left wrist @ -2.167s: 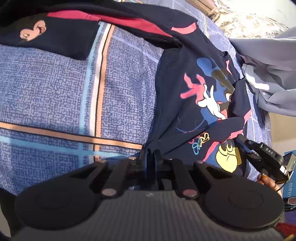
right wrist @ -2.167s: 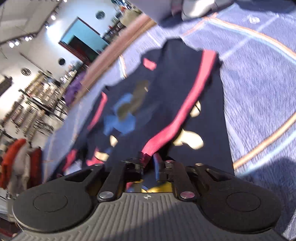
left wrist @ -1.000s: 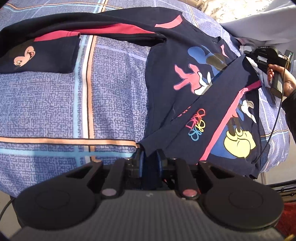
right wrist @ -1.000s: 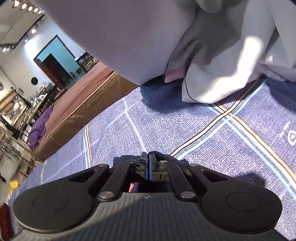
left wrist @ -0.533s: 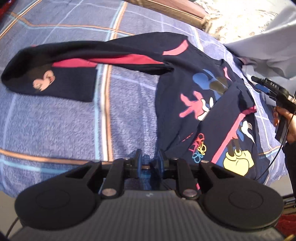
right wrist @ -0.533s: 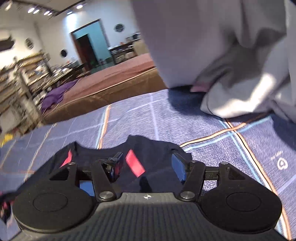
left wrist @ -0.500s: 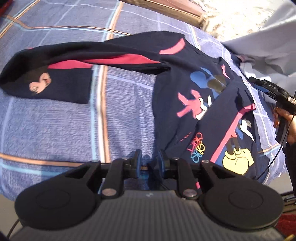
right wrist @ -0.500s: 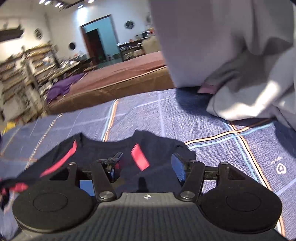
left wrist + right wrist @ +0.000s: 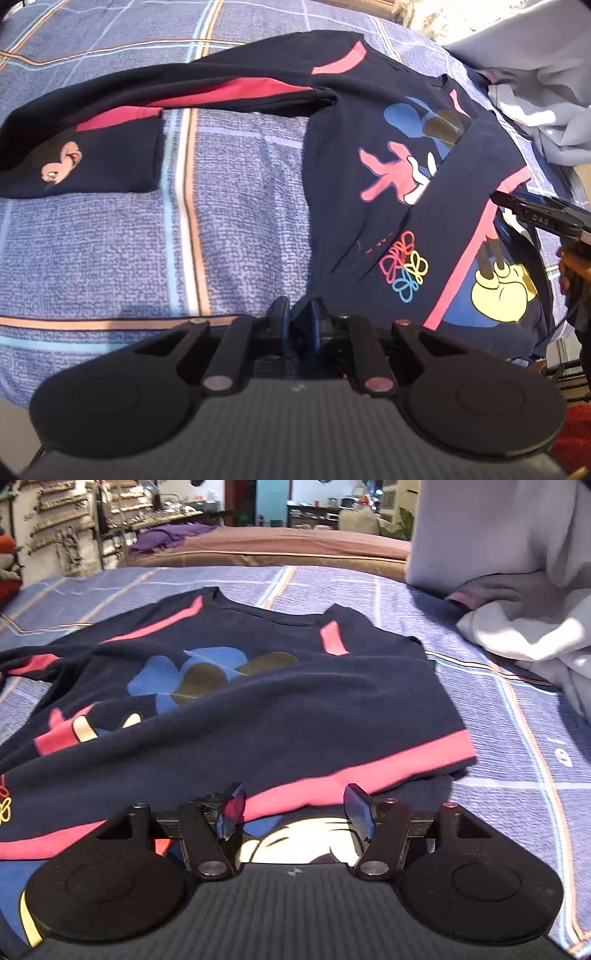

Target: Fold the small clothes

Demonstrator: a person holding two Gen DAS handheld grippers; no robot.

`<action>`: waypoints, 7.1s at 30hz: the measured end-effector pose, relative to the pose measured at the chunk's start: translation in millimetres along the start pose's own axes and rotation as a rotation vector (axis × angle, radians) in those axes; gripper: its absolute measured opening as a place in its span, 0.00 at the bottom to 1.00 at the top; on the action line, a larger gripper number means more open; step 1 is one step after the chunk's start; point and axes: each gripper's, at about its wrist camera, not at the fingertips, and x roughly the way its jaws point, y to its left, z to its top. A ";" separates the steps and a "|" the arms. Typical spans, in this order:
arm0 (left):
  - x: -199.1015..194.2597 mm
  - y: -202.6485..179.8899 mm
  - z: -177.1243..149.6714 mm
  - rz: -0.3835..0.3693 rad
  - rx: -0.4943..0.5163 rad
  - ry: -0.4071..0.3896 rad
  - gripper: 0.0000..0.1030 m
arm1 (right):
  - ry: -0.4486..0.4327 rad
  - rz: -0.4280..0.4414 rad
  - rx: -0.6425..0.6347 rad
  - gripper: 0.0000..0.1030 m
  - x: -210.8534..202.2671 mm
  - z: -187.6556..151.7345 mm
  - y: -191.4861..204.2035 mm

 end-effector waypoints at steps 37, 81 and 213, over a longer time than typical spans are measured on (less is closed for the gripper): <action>-91.3 143.1 56.1 0.301 -0.439 -0.560 0.01 | -0.038 0.192 0.081 1.00 -51.8 -32.9 65.4; -232.9 123.6 34.8 0.291 -0.103 -0.861 0.06 | 0.010 0.280 0.021 0.93 -45.2 -20.8 93.1; -22.6 -26.0 -4.9 0.014 0.426 -0.058 0.47 | -0.021 0.486 0.393 0.61 -71.1 -47.3 15.3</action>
